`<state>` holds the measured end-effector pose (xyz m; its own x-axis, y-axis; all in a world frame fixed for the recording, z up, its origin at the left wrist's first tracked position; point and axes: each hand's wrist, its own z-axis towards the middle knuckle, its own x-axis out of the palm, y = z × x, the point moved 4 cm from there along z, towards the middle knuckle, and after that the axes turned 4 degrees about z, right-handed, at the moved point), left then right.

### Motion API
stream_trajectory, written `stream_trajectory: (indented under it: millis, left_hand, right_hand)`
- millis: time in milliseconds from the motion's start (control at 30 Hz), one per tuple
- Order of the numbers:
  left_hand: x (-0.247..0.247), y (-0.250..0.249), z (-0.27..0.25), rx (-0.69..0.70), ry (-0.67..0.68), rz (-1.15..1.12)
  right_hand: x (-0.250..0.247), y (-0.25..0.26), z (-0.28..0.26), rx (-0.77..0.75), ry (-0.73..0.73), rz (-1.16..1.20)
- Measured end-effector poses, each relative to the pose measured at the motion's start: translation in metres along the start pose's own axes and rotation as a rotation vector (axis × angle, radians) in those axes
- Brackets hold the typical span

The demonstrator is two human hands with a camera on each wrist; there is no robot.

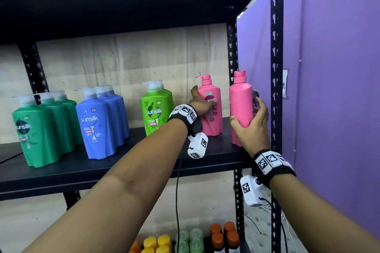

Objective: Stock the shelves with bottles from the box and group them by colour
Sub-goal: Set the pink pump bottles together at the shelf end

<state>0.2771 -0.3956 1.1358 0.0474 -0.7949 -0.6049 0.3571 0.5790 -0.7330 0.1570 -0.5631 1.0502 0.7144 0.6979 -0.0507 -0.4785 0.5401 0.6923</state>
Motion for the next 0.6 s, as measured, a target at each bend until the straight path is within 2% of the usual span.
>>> stream_trajectory:
  millis: [100,200,267,367,467,533,600]
  left_hand:
    - [-0.004,0.006,-0.015,-0.037,-0.039,-0.004]
    - [-0.003,0.015,-0.037,-0.079,-0.046,-0.153]
    - [0.002,0.022,-0.053,-0.103,0.003,-0.215]
    - [0.017,0.033,-0.070,-0.125,0.148,-0.246]
    - [0.029,0.046,-0.080,-0.109,0.218,-0.367]
    - [0.036,0.055,-0.083,-0.041,0.169,-0.425]
    - [0.040,0.057,-0.085,0.044,0.125,-0.389]
  right_hand:
    - [-0.001,0.000,-0.002,0.014,0.005,0.019]
    - [-0.002,0.001,-0.004,0.012,0.027,0.033]
    - [-0.002,0.002,-0.004,0.021,0.062,0.048]
    - [0.000,0.000,-0.001,0.047,0.112,0.071]
    - [0.005,-0.002,0.002,0.079,0.172,0.100]
    - [0.006,-0.008,0.003,0.084,0.179,0.100]
    - [0.008,-0.009,0.006,0.062,0.191,0.076]
